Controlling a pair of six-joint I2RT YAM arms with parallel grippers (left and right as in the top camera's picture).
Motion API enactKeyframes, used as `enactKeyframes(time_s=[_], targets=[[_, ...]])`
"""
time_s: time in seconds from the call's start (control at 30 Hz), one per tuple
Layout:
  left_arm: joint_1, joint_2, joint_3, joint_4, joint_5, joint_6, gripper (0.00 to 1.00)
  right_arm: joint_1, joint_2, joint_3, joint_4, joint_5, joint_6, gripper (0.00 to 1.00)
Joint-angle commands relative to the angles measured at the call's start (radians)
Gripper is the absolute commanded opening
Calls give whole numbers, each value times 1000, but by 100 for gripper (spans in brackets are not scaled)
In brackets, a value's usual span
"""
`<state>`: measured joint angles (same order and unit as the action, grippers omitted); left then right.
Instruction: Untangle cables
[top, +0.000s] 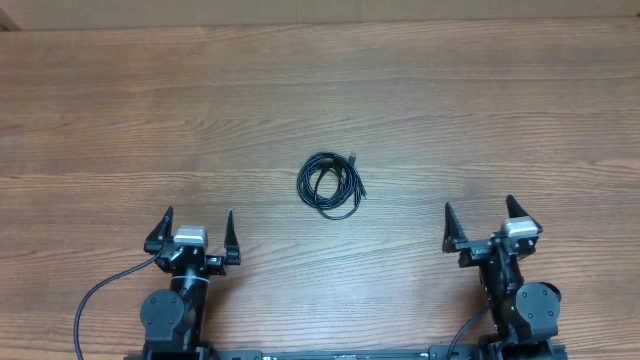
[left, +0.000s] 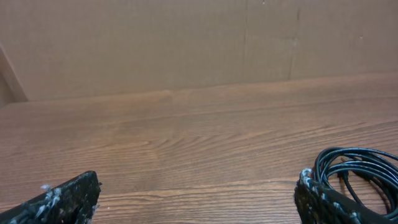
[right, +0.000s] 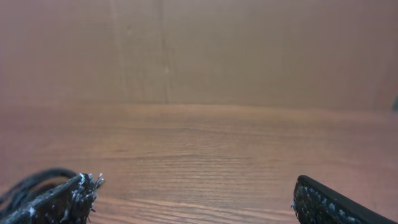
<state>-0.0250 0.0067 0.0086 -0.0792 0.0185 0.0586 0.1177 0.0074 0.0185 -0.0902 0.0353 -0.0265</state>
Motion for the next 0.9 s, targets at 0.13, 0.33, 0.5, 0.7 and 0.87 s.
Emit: enactKeyframes(time_s=[0.13, 0.33, 0.5, 0.7, 0.87], targets=[[7, 2, 89, -169, -6, -63, 100, -4, 18, 61, -76, 61, 129, 100], [7, 75, 236, -343, -19, -68, 100, -4, 134, 167, -138, 59, 132, 100], [7, 227, 367, -411, -18, -140, 100, -4, 296, 288, -193, 49, 163, 100], [7, 482, 586, -554, 17, -164, 100, -4, 528, 474, -340, 6, 194, 100], [6, 716, 837, -792, 80, -185, 100, -4, 732, 677, -526, -44, 195, 100]])
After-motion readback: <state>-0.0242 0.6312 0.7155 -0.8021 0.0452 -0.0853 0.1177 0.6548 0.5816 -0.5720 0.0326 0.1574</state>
